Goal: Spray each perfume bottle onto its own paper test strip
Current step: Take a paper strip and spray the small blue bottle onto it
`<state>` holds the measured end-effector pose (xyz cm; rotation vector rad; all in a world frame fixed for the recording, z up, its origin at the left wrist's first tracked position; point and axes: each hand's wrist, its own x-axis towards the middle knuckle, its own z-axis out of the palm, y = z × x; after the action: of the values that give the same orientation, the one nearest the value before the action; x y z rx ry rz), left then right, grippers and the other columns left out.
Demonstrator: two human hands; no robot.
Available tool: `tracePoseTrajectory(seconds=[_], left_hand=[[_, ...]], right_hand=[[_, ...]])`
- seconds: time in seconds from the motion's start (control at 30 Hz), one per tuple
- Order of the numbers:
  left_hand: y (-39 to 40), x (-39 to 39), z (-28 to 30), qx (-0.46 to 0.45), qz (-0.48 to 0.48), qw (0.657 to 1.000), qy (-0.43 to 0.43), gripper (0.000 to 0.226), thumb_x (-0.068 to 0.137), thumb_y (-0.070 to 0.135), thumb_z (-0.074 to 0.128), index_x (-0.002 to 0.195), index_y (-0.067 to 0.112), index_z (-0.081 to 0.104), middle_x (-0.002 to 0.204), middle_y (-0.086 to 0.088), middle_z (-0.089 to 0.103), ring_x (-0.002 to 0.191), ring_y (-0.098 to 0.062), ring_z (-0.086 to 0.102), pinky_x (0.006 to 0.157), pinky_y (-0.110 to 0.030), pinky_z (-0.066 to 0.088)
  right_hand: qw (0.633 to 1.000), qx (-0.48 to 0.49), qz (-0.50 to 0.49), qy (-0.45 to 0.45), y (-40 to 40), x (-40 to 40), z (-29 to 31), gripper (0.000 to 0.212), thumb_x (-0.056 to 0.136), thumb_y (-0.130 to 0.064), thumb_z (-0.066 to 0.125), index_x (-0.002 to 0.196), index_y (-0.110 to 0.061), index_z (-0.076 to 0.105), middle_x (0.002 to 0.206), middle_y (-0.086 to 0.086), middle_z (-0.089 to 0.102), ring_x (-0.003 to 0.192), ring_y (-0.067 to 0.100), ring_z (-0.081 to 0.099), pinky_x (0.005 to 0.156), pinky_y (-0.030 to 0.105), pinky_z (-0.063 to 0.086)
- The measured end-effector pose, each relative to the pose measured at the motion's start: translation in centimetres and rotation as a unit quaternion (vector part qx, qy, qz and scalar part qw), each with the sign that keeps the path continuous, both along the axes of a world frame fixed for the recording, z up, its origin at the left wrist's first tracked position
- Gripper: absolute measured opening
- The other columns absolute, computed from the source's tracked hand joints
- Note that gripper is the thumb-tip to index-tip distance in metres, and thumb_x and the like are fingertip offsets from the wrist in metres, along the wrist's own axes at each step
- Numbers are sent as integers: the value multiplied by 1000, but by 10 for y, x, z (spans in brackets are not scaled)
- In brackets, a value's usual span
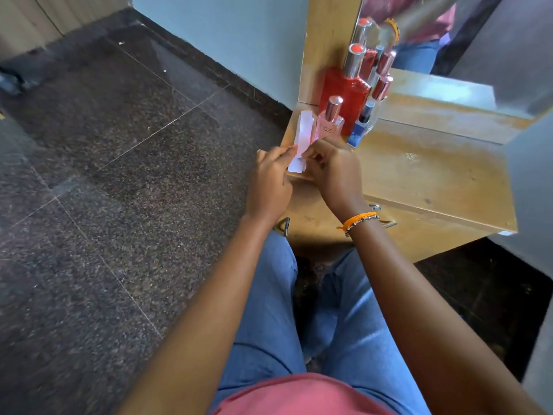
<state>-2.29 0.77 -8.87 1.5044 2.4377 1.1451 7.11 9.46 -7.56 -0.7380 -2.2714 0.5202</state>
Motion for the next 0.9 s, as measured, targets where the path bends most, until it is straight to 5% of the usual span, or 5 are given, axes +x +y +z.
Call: tracePoseTrajectory(seconds=[0.2,0.43,0.67,0.9], left_hand=[[-1,4,0,0,0,1000,31,58,76,-10,32,128,4,53,125,-9,58,105,-30,47,89,-35,44],[3,3,2,0,12,1000,18,56,78,-13,35,128,5,54,122,-8,59,106,-28,46,88,-34,45],[3,5,3,0,17,999,28,54,79,-13,35,127,4,55,121,-9,60,103,-29,47,88,-36,46],[6,5,7,-14,26,996,79,50,79,-11,37,121,4,58,113,-12,63,92,-33,49,86,-46,47]], right_hand=[[996,-80,16,45,1,3,4,3,76,-2,70,77,-2,67,78,11,67,68,23,61,64,45,53],[991,-59,-8,123,-6,14,3,7,85,-3,65,91,-1,67,87,13,67,74,27,63,67,45,54],[976,-44,-33,209,-28,26,14,4,87,0,63,89,3,65,102,7,67,88,7,62,77,22,54],[963,-55,-59,259,-30,31,34,7,90,-2,59,84,1,58,89,5,65,84,11,65,73,32,58]])
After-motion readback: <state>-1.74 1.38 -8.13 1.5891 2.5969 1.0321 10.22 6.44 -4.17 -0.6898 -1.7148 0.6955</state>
